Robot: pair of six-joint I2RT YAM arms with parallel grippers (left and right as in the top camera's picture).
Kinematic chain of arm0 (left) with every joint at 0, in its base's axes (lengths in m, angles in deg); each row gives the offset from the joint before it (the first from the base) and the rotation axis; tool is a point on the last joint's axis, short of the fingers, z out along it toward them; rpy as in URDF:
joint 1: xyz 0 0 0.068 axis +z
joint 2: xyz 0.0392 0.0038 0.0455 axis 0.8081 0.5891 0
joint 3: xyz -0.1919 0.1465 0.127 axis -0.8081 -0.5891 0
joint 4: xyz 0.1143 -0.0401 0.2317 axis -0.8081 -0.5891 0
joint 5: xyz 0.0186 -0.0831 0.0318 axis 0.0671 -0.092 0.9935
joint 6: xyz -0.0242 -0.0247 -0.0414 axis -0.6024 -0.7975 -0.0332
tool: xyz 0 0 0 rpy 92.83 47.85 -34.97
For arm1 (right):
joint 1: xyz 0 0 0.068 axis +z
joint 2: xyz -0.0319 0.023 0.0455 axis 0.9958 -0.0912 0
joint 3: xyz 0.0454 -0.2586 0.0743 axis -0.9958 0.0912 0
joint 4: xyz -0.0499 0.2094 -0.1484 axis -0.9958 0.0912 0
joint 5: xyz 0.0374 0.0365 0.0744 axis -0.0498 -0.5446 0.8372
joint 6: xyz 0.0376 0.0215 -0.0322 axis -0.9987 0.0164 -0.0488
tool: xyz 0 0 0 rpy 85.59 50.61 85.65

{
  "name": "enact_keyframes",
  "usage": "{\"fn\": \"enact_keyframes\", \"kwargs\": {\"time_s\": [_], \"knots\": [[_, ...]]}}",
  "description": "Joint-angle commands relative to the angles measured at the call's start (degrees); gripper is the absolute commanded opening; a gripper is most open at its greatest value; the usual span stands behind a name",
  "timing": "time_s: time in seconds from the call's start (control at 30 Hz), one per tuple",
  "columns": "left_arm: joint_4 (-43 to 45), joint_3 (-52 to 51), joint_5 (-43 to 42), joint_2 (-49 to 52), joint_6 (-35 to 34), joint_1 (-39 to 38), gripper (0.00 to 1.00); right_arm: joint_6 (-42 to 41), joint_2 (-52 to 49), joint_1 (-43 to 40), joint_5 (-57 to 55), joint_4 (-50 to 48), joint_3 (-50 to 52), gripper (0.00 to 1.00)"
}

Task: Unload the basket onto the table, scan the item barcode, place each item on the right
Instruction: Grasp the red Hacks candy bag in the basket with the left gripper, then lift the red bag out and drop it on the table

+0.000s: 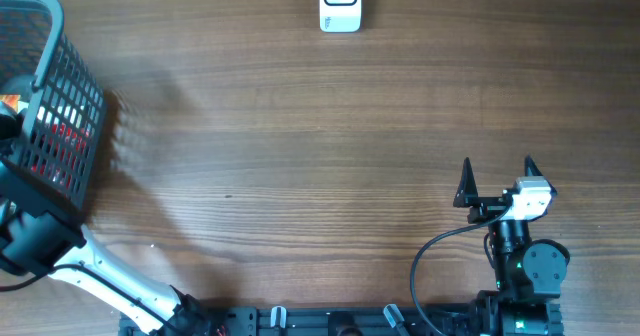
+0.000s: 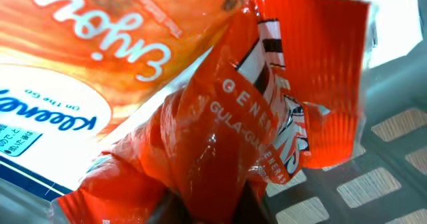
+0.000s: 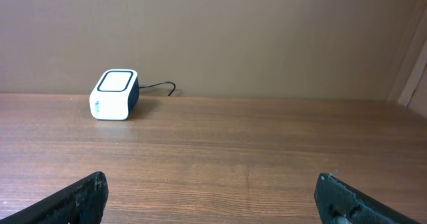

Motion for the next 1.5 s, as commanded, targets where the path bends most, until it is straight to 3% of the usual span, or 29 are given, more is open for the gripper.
{"fn": "enact_keyframes", "kwargs": {"time_s": [0.0, 0.43, 0.6, 0.8, 0.97, 1.17, 1.23, 1.47], "knots": [[-0.2, -0.3, 1.4, 1.7, 0.0, 0.2, 0.04, 0.2, 0.5, -0.3, -1.0, -0.1, 0.1, 1.0], [-9.8, 21.0, -2.2, -1.4, -3.2, 0.2, 0.04, 0.2, 0.5, -0.3, -1.0, -0.1, 0.1, 1.0], [-10.0, 29.3, -2.2, -6.3, -8.3, 0.2, 0.04, 0.2, 0.5, -0.3, -1.0, -0.1, 0.1, 1.0], [-6.8, 32.0, -3.0, -14.3, -14.8, 0.2, 0.04, 0.3, 0.5, -0.3, -1.0, -0.1, 0.1, 1.0], [-5.2, 32.0, -13.2, -20.1, -15.6, 0.2, 0.04, 0.2, 0.5, -0.3, -1.0, -0.1, 0.1, 1.0], [-6.9, 32.0, -37.6, -23.3, -15.6, -1.7, 0.04, 0.2, 0.5, -0.3, -1.0, -0.1, 0.1, 1.0], [-9.1, 32.0, -42.1, -23.3, -15.5, -3.5, 0.04, 0.2, 0.5, -0.3, -1.0, -0.1, 0.1, 1.0], [-18.0, 31.7, -34.0, -21.4, -14.8, -16.9, 0.04, 0.2, 0.5, -0.3, -1.0, -0.1, 0.1, 1.0]]}}
